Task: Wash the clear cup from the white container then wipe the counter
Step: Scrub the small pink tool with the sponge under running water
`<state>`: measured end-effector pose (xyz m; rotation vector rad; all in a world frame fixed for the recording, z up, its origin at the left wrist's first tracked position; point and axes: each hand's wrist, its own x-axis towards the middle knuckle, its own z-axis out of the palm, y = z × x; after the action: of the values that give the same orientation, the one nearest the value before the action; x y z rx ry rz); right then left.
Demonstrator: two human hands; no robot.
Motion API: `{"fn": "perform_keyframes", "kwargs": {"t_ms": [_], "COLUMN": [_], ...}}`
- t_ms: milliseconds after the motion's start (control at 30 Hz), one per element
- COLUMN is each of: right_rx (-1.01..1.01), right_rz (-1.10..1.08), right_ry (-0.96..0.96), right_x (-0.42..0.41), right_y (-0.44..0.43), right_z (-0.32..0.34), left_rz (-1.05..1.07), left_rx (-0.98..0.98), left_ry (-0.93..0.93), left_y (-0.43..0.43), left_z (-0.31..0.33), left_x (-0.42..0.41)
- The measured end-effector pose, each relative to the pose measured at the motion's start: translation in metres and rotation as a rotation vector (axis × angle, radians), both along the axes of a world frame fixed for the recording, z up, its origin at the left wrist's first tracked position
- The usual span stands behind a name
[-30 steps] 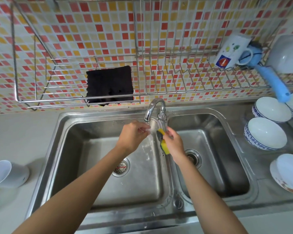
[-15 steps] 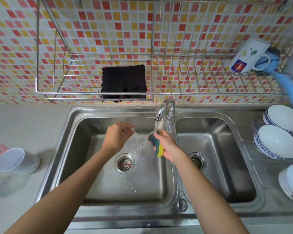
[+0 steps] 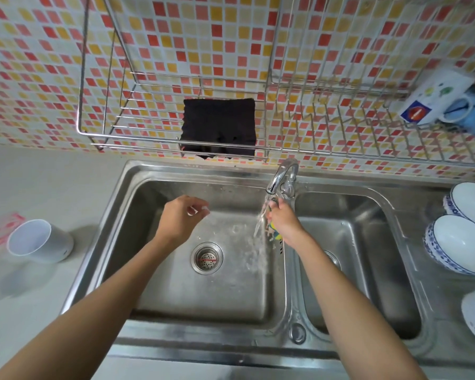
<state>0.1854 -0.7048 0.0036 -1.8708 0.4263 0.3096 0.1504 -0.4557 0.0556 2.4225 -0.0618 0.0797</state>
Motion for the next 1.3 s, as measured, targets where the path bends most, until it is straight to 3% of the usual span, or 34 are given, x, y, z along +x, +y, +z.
{"fn": "perform_keyframes", "kwargs": {"t_ms": [300, 500, 633, 700, 767, 867, 1300], "right_rx": [-0.323, -0.210, -0.392, -0.368, -0.426, -0.474, -0.565], "right_rz": [0.094, -0.101, -0.116, -0.081, 0.000, 0.081, 0.152], "right_ry": [-0.030, -0.190, -0.327, -0.388, -0.339, -0.071, -0.191], "right_x": [0.029, 0.025, -0.022, -0.048, -0.067, -0.079, -0.096], "right_y": [-0.020, -0.028, 0.010, 0.035, 0.053, 0.067, 0.095], "right_z": [0.007, 0.001, -0.015, -0.032, -0.047, -0.055, -0.022], "left_rz": [0.020, 0.146, 0.167, 0.087, -0.019, -0.014, -0.006], "left_rx": [0.014, -0.010, -0.035, 0.008, 0.094, 0.116, 0.162], "left_ry": [0.029, 0.017, -0.058, -0.104, -0.049, 0.059, -0.091], "left_y": [0.004, 0.011, 0.006, 0.001, 0.001, 0.004, 0.031], "left_z": [-0.003, 0.000, -0.007, -0.020, -0.039, -0.053, -0.042], "left_x": [0.002, -0.004, -0.022, -0.033, -0.044, -0.055, -0.077]}}
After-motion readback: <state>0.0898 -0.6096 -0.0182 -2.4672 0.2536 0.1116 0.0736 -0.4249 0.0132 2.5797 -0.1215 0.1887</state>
